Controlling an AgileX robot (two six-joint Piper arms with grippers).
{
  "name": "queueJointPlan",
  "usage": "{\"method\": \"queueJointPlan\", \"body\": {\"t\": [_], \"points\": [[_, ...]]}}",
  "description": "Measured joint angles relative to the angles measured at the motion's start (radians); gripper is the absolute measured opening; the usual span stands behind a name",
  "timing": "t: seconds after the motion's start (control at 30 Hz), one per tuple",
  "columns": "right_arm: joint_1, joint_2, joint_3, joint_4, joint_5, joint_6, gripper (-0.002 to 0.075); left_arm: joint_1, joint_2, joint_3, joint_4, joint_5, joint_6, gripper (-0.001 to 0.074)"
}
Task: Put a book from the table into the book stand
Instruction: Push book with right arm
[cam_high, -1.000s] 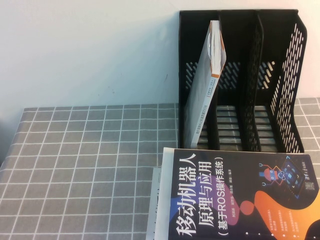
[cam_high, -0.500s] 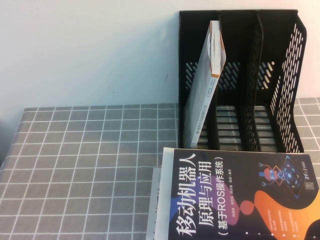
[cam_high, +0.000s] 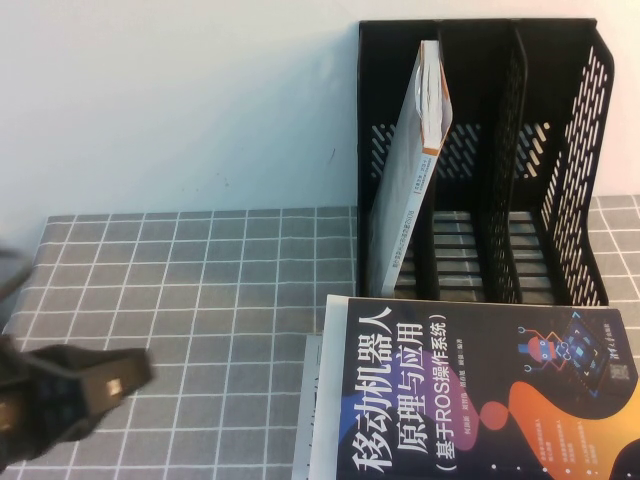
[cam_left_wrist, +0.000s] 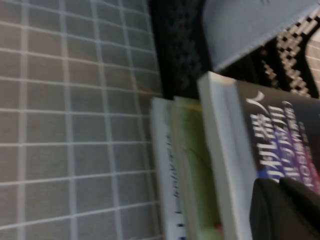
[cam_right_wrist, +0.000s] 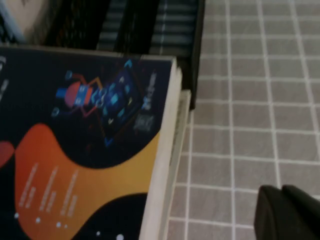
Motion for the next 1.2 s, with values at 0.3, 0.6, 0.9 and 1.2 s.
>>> {"method": "queueJointPlan", "body": {"t": [0.3,0.6,0.9,1.2], "points": [[0.000,0.368,0.000,0.342,-0.012,-0.390,-0.0003,0.000,0.297,0.000,-0.480,0.119,0.383,-0.0004],[0.000,0.548,0.000,0.493,-0.056,-0.528,-0.0003,0.000,0.353,0.000,-0.580,0.173,0.472,-0.0004],[0.053,0.560,0.000,0.555,-0.094,-0.563,-0.0003,0.000,0.353,0.000,-0.722,0.181,0.551,-0.0004],[0.091,0.562,0.000,0.579,-0.170,-0.551,-0.0003,0.000,0.353,0.000,-0.774,0.202,0.581,-0.0004]]}}
